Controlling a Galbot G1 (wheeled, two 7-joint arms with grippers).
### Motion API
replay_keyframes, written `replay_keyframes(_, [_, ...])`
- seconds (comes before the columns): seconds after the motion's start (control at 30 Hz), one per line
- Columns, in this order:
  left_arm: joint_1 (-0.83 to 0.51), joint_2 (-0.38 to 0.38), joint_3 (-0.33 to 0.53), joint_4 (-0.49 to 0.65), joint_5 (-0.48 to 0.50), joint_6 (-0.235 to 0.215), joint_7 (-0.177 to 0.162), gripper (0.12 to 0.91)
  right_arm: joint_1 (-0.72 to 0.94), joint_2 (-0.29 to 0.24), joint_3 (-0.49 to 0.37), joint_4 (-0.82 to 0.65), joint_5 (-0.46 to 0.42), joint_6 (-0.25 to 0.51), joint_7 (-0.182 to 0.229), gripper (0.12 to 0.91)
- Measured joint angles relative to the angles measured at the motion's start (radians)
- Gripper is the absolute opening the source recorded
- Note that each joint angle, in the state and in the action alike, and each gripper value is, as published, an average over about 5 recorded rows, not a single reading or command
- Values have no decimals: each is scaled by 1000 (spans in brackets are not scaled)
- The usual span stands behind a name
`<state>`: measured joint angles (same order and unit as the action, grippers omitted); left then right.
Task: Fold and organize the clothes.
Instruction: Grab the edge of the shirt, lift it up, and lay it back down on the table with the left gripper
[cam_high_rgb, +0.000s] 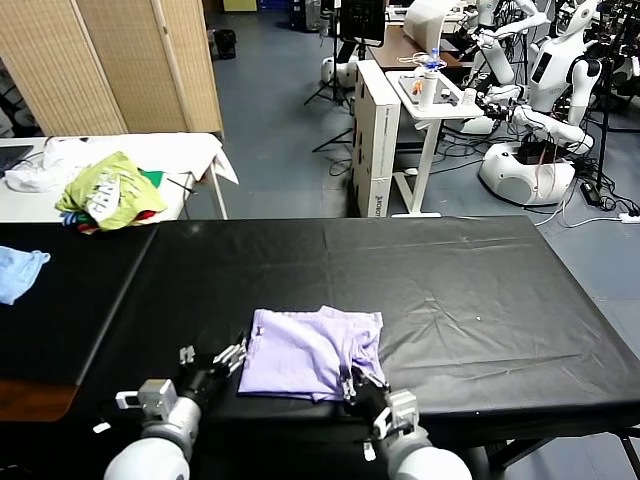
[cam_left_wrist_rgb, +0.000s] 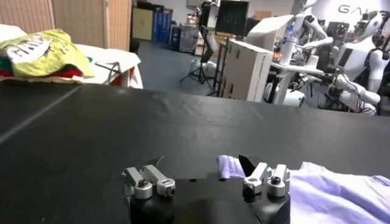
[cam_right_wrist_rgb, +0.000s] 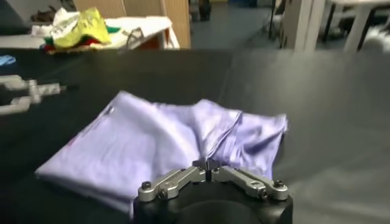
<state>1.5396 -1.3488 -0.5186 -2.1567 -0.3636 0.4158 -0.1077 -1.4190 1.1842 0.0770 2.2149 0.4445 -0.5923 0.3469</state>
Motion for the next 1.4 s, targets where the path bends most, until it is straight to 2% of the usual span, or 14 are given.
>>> replay_keyframes(0.17, [-11,-11,-4,25,-18,-21,39,907,-35,-24,40,63,2,46,-37,799])
replay_keyframes(0.27, [-13,-21,-12,43,-47,-35,61,907,-52,-36,73,93,22,75,-56,889])
replay_keyframes(0.57, [-5,-59,-14,88,-57,-89,108,907,-47,-62,177,132,113,93,-55,907])
replay_keyframes(0.8, [13,-99,8,103,-33,-116,132,907,-59,-66,210,143,122,92,-56,907])
replay_keyframes(1.13, [1,-117,17,147,-35,-133,146,897,-80,-71,252,165,138,92,-58,907])
replay_keyframes(1.33, [-4,-121,18,178,-57,-152,157,799,-97,-72,268,171,138,92,-58,907])
replay_keyframes(1.4, [-5,-123,18,185,-60,-157,159,734,-97,-72,269,171,138,92,-58,907])
